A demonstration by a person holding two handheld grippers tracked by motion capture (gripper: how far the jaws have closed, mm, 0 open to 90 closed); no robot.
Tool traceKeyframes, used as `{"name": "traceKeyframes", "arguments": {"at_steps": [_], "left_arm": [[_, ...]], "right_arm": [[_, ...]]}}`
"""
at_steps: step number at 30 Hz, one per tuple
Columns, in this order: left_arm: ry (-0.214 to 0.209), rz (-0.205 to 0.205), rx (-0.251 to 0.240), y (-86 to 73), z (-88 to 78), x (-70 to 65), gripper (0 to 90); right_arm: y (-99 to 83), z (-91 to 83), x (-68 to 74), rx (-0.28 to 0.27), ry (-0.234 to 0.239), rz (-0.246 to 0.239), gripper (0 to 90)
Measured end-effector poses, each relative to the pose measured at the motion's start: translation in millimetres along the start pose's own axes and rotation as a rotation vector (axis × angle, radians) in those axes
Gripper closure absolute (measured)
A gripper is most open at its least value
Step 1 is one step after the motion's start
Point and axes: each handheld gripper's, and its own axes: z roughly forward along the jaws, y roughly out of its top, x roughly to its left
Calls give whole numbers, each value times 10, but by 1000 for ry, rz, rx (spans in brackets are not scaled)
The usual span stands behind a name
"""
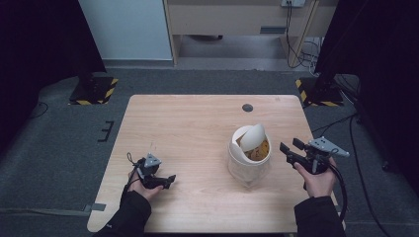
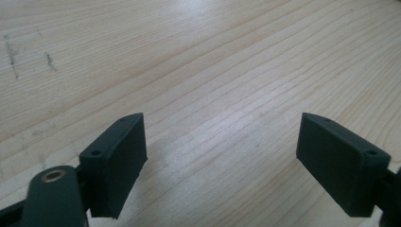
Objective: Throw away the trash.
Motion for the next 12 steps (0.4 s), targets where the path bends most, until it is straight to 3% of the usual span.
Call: {"name": "traceKeyframes", "arguments": {"at_steps": [7, 12], "left_arm": [[18, 4, 24, -33, 8, 91, 139], [36, -5, 40, -57, 12, 147, 132]], "right_arm": [[-223, 110, -203, 123, -75, -5, 279], [-407, 178, -348, 206, -96, -12, 248]]}}
